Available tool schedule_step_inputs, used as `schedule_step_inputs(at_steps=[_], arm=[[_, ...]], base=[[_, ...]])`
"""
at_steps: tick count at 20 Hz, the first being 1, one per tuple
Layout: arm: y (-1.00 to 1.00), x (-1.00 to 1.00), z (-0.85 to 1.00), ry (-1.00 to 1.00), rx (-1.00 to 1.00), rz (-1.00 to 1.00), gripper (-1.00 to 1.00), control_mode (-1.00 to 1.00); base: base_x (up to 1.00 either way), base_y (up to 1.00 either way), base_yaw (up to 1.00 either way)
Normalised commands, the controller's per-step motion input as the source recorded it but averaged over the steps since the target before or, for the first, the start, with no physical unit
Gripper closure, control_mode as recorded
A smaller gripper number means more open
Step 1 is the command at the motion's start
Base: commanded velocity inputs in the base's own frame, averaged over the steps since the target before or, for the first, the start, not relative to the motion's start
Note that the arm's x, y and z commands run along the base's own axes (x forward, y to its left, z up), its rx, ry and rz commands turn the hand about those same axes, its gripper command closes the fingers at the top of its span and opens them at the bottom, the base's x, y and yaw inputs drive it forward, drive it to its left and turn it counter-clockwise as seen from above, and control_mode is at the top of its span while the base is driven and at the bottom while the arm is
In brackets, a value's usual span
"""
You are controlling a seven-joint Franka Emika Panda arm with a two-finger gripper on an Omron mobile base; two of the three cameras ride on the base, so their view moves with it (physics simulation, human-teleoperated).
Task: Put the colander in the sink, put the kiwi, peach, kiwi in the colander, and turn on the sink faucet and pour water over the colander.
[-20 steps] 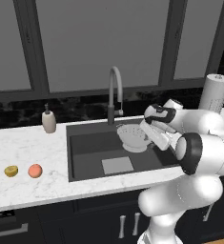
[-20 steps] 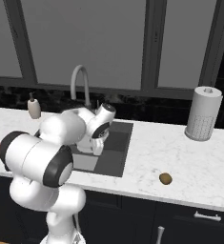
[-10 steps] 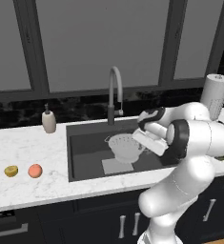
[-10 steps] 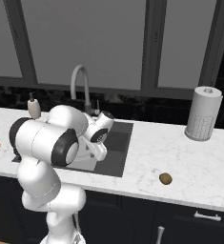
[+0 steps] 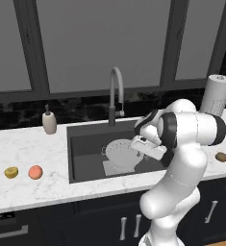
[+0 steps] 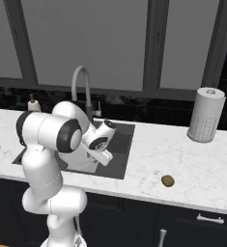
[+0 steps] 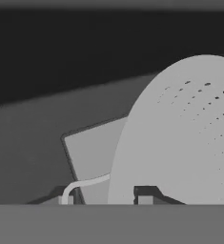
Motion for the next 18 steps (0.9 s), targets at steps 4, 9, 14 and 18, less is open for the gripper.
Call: schedule_step_inputs(at_steps=[4,9,14,18], arm=[[0.12,0.01,-0.38,-0.1,0.0,0.35,1.0,-1.0],[0.03,0.0,-0.17,-0.07,0.0,0.35,1.0,-1.0],[0.0,-0.02,-0.16,-0.01,0.0,0.29,1.0,-1.0],[0.0,-0.18,-0.11,0.0,0.0,0.26,1.0,-1.0]], base=[[0.0,0.0,0.0],[0.0,0.0,0.0],[0.0,0.0,0.0],[0.0,0.0,0.0]])
